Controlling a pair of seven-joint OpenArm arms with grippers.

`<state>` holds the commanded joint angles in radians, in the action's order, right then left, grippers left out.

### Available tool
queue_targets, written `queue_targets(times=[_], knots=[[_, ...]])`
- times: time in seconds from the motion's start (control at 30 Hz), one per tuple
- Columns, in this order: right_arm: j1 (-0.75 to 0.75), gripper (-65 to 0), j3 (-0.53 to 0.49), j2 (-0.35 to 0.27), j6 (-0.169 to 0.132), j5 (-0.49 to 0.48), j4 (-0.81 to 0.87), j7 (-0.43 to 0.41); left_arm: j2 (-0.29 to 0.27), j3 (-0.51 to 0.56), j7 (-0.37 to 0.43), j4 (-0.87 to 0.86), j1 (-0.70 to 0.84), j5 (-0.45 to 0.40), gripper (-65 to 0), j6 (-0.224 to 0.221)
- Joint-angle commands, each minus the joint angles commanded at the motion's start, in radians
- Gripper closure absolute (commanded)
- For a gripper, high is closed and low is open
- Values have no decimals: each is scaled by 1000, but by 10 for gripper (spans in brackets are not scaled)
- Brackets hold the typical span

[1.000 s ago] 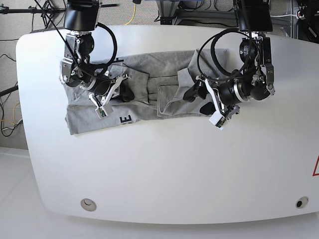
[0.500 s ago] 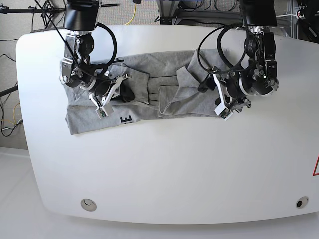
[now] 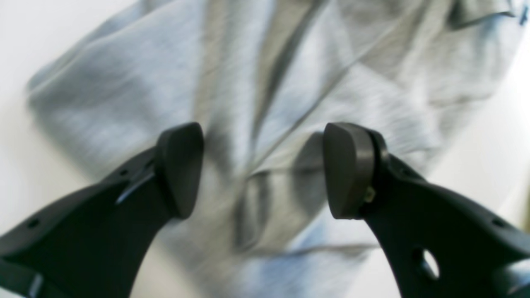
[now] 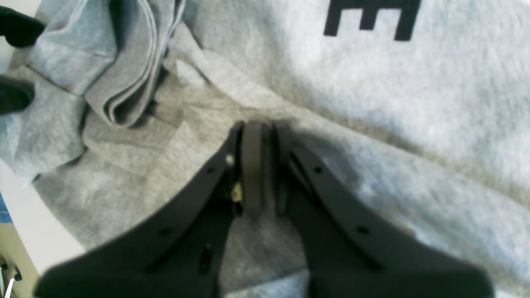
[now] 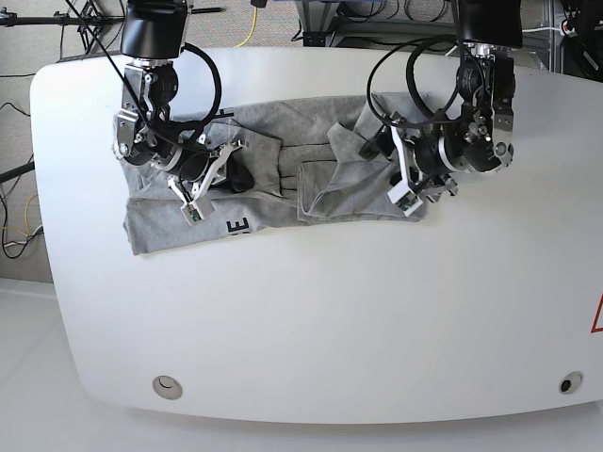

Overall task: Fold the T-shirt properly
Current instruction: 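Open the left gripper and reposition it over the folded hem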

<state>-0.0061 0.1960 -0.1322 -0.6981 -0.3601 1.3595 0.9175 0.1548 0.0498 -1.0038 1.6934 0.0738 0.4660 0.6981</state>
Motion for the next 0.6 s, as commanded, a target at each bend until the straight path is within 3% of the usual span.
queue_targets(times=[0.33,0.6], knots=[[-1,-43,2,4,0,3,6,-4,-53,60,21,39,29,42,-437,0],[-2,-44,-1,4,0,1,7,-4,-81,91,31,33,6,26,-440,0]])
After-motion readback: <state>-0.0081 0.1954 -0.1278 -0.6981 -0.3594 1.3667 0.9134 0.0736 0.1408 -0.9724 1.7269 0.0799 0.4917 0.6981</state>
